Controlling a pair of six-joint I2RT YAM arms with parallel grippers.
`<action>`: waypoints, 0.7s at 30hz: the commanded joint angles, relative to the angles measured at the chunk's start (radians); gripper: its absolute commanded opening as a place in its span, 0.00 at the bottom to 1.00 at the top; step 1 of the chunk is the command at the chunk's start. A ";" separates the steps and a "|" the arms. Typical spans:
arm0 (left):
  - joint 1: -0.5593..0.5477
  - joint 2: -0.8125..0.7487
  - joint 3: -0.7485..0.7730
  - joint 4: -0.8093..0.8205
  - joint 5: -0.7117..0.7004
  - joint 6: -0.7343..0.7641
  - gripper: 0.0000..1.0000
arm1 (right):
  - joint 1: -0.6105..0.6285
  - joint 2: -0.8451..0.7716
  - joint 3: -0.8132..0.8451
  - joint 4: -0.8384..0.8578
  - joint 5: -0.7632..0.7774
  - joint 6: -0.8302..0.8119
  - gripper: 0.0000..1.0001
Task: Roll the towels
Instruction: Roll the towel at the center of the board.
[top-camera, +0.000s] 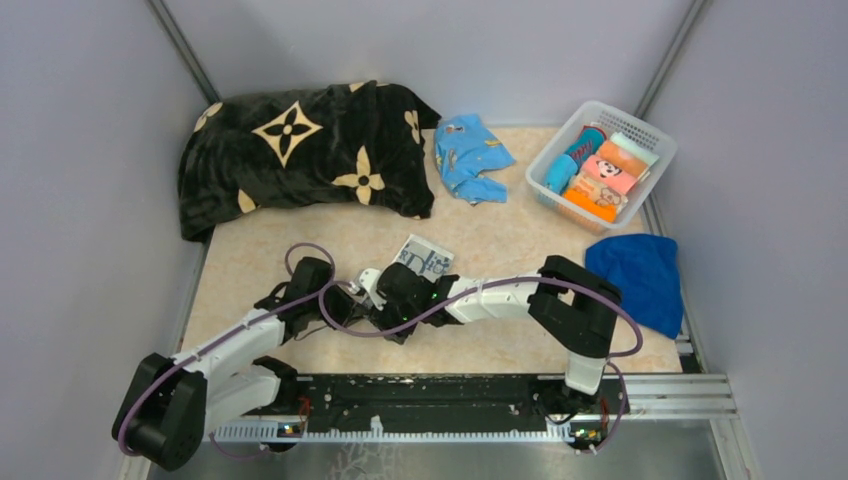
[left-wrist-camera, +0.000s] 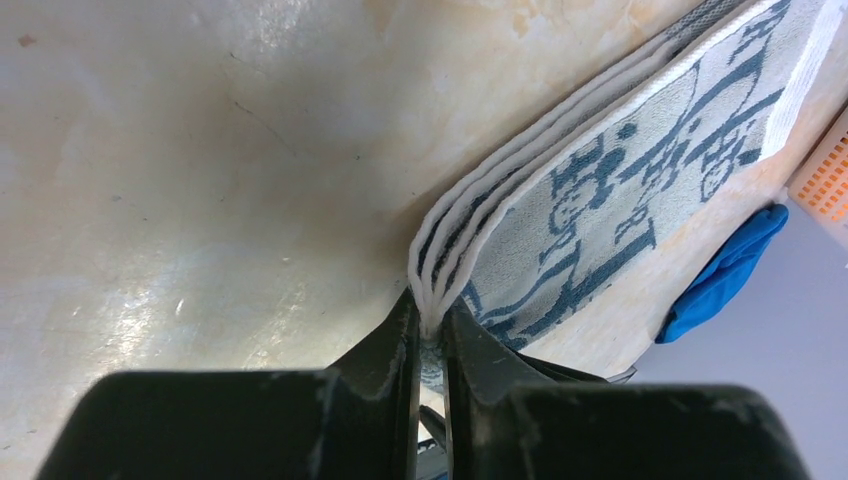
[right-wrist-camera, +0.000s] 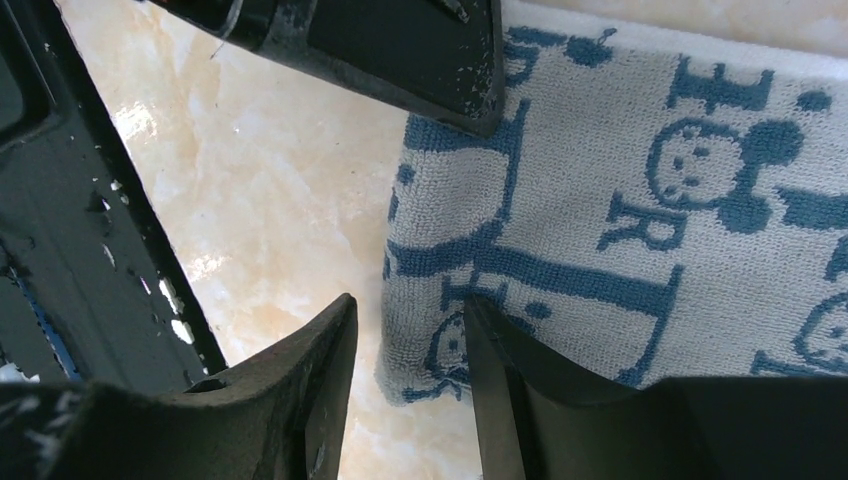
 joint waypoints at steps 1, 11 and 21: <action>0.003 -0.017 0.038 -0.015 -0.009 0.000 0.15 | 0.022 0.016 -0.026 -0.011 0.009 -0.037 0.45; 0.004 -0.016 0.065 -0.025 0.005 -0.034 0.16 | 0.079 0.080 -0.013 -0.098 0.205 -0.043 0.45; 0.006 -0.030 0.068 -0.027 -0.017 -0.065 0.17 | 0.092 0.120 0.019 -0.176 0.297 -0.008 0.37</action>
